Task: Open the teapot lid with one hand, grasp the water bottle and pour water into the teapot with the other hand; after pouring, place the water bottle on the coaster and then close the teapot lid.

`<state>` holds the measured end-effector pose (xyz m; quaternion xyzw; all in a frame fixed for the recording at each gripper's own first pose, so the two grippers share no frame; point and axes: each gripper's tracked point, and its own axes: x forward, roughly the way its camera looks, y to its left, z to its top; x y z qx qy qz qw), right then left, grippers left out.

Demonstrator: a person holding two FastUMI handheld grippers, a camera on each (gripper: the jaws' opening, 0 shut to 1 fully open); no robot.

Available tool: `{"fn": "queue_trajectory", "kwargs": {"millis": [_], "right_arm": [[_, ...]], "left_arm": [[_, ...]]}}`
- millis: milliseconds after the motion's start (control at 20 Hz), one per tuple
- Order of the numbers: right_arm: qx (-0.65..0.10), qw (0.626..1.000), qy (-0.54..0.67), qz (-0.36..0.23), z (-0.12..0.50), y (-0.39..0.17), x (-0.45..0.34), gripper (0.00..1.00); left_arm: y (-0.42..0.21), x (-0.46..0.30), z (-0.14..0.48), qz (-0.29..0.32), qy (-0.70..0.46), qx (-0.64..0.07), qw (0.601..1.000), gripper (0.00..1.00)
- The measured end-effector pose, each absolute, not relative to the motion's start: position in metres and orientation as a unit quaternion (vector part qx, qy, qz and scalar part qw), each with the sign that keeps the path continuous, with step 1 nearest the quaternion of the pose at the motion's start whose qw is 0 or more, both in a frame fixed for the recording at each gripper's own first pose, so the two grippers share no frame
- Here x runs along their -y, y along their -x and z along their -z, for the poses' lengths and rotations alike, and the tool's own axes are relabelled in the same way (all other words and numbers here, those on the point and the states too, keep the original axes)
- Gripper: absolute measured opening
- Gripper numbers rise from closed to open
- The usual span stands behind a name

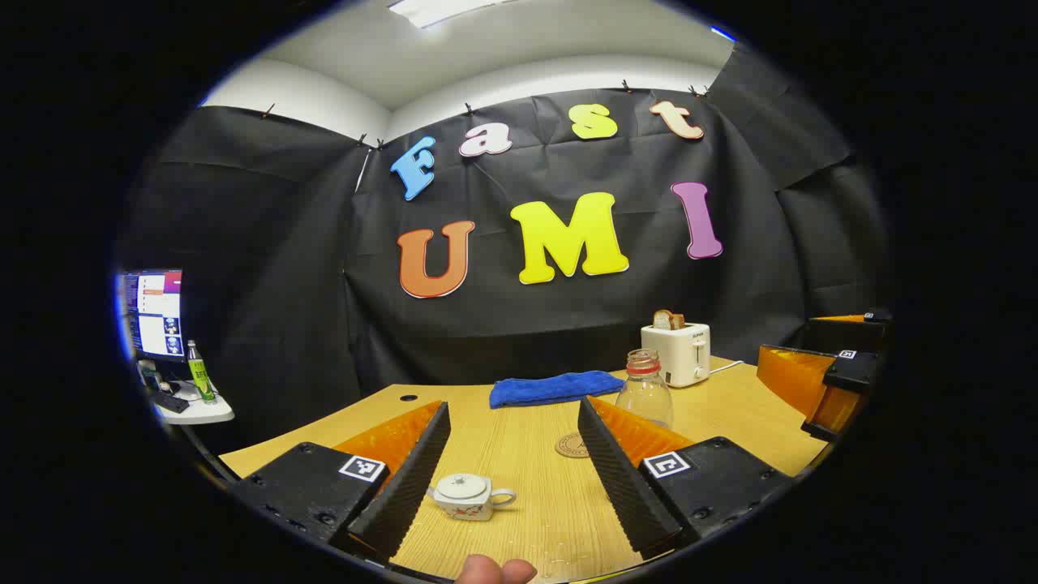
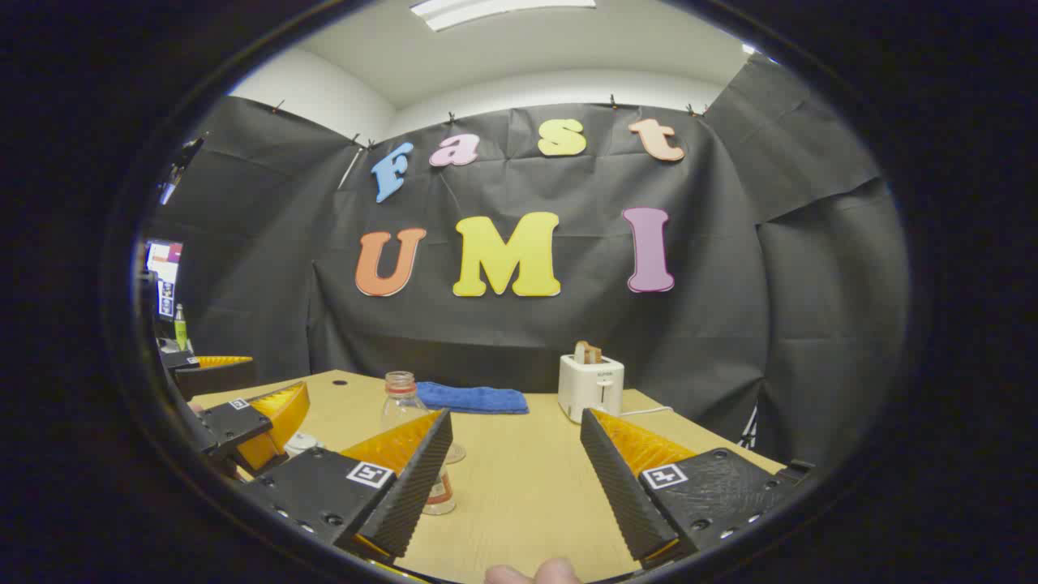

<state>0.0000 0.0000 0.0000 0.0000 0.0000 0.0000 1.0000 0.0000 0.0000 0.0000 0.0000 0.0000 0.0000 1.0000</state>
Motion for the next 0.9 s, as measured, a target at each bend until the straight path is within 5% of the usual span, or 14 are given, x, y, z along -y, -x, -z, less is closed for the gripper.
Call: {"fn": "queue_trajectory", "kwargs": {"millis": [900], "right_arm": [[-0.007, 1.0, 0.003, 0.002, 0.0064, 0.0001, -0.0011, 0.95]], "left_arm": [[-0.0014, -0.0047, -0.0016, -0.002, 0.01, 0.002, 1.0, 0.99]]}}
